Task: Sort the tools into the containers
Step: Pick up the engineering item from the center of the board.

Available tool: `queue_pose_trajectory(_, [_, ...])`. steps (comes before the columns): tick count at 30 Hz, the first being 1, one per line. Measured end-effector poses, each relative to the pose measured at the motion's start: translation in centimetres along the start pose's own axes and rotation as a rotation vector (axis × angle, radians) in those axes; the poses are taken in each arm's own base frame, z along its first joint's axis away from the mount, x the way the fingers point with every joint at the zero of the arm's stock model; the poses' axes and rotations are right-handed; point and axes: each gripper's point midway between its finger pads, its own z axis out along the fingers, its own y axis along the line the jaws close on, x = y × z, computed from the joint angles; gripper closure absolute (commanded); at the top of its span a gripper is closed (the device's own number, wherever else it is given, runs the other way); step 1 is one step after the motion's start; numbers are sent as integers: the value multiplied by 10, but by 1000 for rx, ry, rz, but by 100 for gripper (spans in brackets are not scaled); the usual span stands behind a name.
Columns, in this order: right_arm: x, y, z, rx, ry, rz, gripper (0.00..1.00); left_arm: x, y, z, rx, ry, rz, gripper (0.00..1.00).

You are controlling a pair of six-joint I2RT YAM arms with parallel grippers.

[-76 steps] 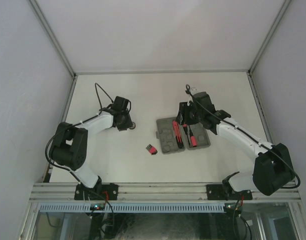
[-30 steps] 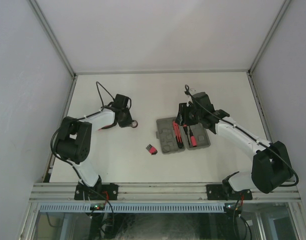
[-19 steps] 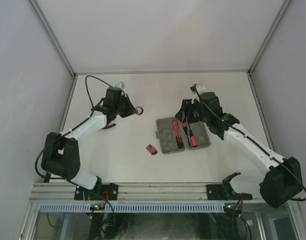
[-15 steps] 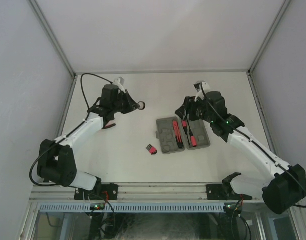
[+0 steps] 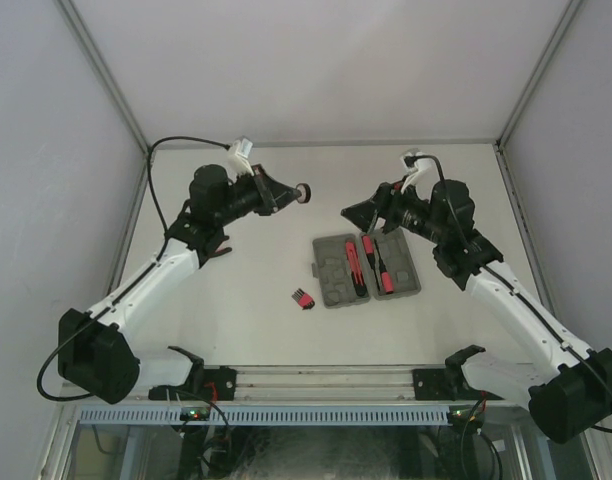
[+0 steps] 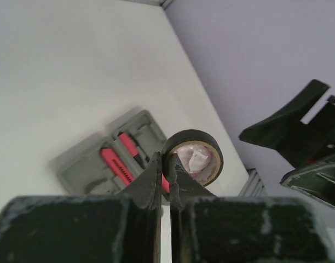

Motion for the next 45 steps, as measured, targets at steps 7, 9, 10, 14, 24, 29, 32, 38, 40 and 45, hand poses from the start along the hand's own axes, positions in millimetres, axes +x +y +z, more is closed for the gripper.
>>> queue_pose_trajectory(7, [-12,35,2,-139,-39,28,23,-11,-37,-1,145,-33,-26,100])
queue_pose_trajectory(9, [-15,47,2,-184,-48,27,21,-12,-46,-1,178,-36,-38,100])
queue_pose_trajectory(10, [-16,51,2,-200,-52,23,21,-12,-49,-1,188,-36,-45,100])
queue_pose_trajectory(14, [-15,71,2,-266,-65,-35,21,-11,-60,-2,222,-27,-92,100])
queue_pose_trajectory(24, [-13,89,-7,-330,-183,-393,25,-11,-94,-9,343,-3,-168,100])
queue_pose_trajectory(29, [-27,87,-11,-303,-256,-542,26,3,-112,-14,413,43,-169,100])
queue_pose_trajectory(32, [-33,87,-16,-290,-284,-616,24,9,-114,-17,433,60,-166,100])
queue_pose_trajectory(38, [-41,85,-29,-276,-320,-754,22,13,-120,-24,477,79,-148,100])
queue_pose_trajectory(40, [-39,86,-34,-290,-332,-797,21,12,-126,-28,502,75,-133,100])
queue_pose_trajectory(45, [-32,86,-40,-338,-340,-853,20,10,-136,-35,557,75,-106,100])
